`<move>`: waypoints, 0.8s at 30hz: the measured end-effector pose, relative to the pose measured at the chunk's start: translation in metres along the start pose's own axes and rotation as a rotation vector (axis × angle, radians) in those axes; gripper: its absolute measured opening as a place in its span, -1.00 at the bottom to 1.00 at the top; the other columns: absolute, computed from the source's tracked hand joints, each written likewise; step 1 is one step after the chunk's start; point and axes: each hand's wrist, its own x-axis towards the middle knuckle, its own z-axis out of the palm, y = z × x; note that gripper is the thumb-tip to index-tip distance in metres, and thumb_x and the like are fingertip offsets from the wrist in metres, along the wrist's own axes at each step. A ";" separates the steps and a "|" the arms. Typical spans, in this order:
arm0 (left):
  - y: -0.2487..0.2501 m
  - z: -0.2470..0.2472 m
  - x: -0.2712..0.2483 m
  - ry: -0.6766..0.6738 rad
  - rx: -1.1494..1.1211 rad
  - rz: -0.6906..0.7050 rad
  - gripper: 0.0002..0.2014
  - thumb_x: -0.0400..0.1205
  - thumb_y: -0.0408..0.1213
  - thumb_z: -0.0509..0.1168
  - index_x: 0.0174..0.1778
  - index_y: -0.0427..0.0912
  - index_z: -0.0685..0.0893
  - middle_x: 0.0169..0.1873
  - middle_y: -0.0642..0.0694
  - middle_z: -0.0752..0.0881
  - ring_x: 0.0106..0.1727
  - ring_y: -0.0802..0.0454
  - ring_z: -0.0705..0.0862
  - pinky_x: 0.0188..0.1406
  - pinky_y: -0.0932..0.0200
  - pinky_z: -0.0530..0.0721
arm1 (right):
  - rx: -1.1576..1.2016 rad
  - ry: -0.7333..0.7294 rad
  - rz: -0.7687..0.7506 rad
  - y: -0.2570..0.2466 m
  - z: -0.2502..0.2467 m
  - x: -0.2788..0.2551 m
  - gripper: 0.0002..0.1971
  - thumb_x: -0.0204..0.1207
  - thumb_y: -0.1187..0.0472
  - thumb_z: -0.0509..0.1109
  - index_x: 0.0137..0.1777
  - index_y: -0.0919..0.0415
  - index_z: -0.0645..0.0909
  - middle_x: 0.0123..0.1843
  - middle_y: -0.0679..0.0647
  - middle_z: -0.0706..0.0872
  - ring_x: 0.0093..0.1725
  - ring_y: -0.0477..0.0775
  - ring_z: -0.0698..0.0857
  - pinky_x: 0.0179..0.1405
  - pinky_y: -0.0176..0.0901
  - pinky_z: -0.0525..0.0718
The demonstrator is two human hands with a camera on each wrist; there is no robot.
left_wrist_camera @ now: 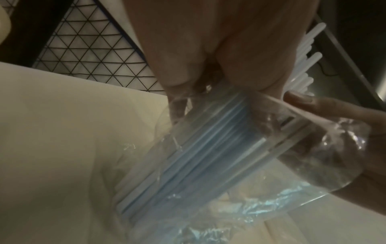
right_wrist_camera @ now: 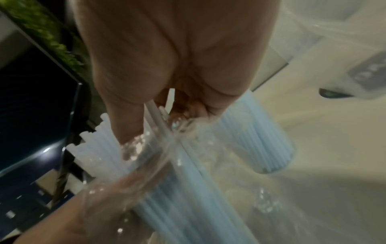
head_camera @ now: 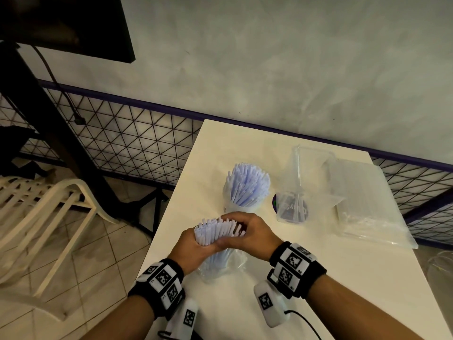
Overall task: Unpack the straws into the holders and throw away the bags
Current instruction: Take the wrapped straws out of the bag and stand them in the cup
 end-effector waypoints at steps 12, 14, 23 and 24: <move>-0.006 -0.001 0.002 0.004 0.042 0.003 -0.69 0.42 -0.11 0.58 0.06 -0.01 0.79 -0.06 0.03 0.85 0.00 0.16 0.81 0.04 0.20 0.74 | -0.028 0.132 0.045 0.023 0.004 -0.004 -0.78 0.36 0.19 0.70 -0.07 0.17 0.75 -0.10 0.16 0.83 -0.13 0.01 0.79 0.02 0.03 0.75; -0.006 -0.001 0.002 0.023 0.021 -0.014 -0.69 0.41 -0.09 0.58 0.04 -0.04 0.80 -0.08 0.00 0.85 -0.02 0.13 0.82 0.02 0.17 0.75 | -0.119 0.136 -0.018 0.018 0.005 -0.006 -0.75 0.42 0.15 0.65 0.03 0.19 0.74 -0.06 0.07 0.82 -0.05 -0.01 0.78 0.05 -0.09 0.74; -0.006 0.002 0.001 0.094 0.050 -0.009 -0.96 0.52 -0.26 0.50 -0.15 -0.09 0.80 -0.23 -0.07 0.83 -0.15 0.09 0.80 -0.07 0.21 0.73 | -0.349 0.140 -0.133 0.020 0.011 -0.011 -0.92 0.37 0.24 0.49 -0.25 0.16 0.62 -0.28 -0.01 0.67 -0.26 -0.05 0.62 -0.19 -0.19 0.61; -0.006 0.003 0.001 0.101 0.059 -0.008 -0.95 0.52 -0.25 0.50 -0.14 -0.09 0.80 -0.23 -0.06 0.84 -0.15 0.11 0.81 -0.07 0.21 0.73 | -0.379 0.147 -0.113 0.021 0.010 -0.009 -0.90 0.38 0.17 0.51 -0.23 0.16 0.65 -0.26 -0.01 0.68 -0.24 -0.03 0.65 -0.16 -0.10 0.64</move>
